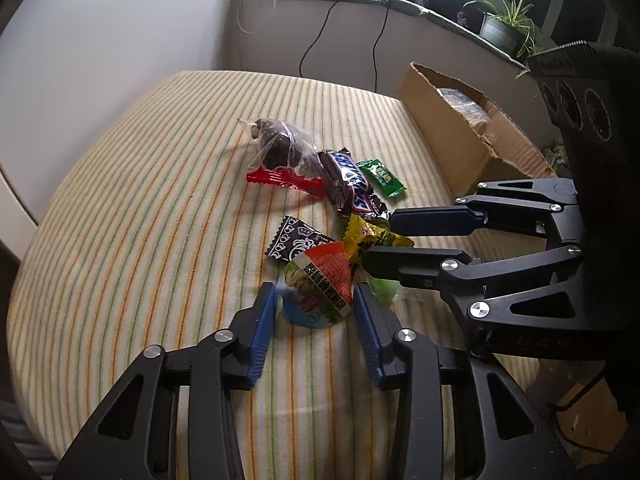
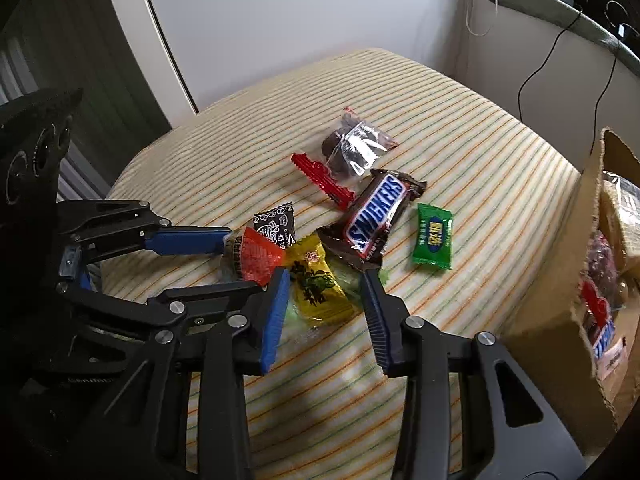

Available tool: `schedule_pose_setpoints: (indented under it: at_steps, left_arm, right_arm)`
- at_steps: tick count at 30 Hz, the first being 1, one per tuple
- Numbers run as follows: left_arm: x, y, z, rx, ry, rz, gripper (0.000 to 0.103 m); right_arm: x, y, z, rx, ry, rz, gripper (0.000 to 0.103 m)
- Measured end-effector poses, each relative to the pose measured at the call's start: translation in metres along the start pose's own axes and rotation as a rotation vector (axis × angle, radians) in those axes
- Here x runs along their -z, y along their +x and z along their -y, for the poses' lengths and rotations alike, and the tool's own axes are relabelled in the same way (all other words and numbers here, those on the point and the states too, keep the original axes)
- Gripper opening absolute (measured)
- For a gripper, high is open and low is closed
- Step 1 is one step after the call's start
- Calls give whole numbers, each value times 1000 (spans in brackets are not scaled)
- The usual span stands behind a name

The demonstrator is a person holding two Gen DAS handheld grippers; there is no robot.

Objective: Organize snacks
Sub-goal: 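Move both tools back toward the snack pile, then grasp the candy egg with the left tool while the right tool grasps the yellow candy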

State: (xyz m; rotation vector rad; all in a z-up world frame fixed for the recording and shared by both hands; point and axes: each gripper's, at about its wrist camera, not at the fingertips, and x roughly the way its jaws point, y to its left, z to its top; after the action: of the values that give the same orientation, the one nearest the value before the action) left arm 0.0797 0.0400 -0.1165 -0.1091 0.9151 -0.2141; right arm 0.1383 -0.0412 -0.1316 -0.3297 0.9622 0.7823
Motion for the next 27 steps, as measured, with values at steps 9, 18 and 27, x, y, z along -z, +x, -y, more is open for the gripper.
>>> schedule_pose_setpoints:
  at_steps: [9, 18, 27]
  left_arm:
    - [2, 1, 2, -35, 31, 16, 30]
    - [6, -3, 1, -39, 23, 27, 27]
    - [12, -16, -10, -27, -32, 40, 26]
  right_arm:
    - [4, -2, -3, 1, -25, -7, 25]
    - [-3, 7, -13, -1, -78, -29, 24]
    - [-4, 6, -14, 6, -52, -23, 11]
